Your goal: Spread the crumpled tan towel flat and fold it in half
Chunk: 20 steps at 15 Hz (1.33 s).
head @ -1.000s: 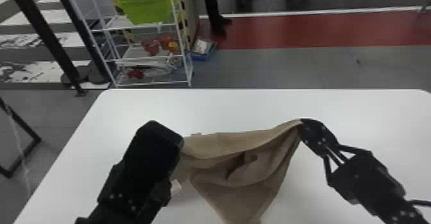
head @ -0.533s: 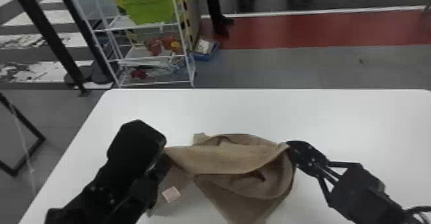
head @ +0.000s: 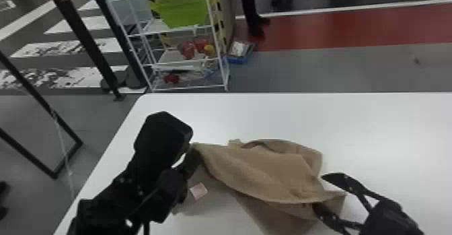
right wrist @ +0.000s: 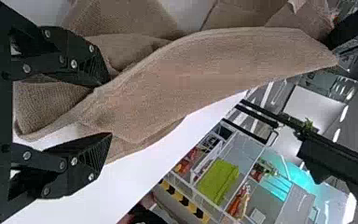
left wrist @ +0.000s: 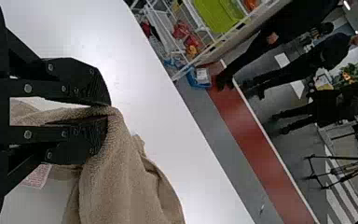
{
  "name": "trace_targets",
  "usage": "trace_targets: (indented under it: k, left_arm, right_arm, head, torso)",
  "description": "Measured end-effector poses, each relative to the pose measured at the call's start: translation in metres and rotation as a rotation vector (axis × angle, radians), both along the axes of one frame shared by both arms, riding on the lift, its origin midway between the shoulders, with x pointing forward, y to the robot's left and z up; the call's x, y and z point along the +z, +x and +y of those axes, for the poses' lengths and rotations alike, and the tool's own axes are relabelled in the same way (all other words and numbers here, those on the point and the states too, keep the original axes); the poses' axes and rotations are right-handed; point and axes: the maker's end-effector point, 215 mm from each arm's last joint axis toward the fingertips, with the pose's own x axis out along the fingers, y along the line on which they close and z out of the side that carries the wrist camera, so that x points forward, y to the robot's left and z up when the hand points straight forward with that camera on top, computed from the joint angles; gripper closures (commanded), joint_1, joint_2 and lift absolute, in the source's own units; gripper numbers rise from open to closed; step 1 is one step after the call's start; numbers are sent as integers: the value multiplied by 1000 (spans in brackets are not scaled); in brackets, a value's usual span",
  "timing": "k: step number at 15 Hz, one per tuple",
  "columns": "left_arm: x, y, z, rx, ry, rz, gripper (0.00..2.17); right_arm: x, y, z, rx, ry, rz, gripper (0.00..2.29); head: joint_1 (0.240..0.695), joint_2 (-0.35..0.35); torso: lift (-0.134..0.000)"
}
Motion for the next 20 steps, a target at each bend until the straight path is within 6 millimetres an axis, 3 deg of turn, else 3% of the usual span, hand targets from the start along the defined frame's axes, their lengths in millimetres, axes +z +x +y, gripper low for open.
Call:
trace_targets:
  k: [3,6,11,13,17,20]
  left_arm:
    - [19,12,-5,-1,-14,-51,961]
    - [32,20,-15,-8,-42,-85,961]
    - [30,19,-19,-19,-43,-78,961]
    - [29,19,-20,-22,-44,-76,961]
    - [28,18,-19,-21,-42,-71,961]
    - [28,18,-21,-26,-43,-71,961]
  right_arm:
    - [-19,-10,3,-9,6,42,390]
    - [-23,-30,18,13,44,52,390]
    - [11,-73,40,67,168,75,397]
    - [10,-90,45,109,166,115,407]
    - [-4,-115,32,225,66,177,414]
    - [-6,-120,27,242,36,195,464]
  head:
    - [695,238]
    - [695,246]
    - [695,290]
    - [695,310]
    - [695,306]
    - [695,297]
  torso:
    - [-123]
    - [-123]
    - [-123]
    - [-123]
    - [-123]
    - [-123]
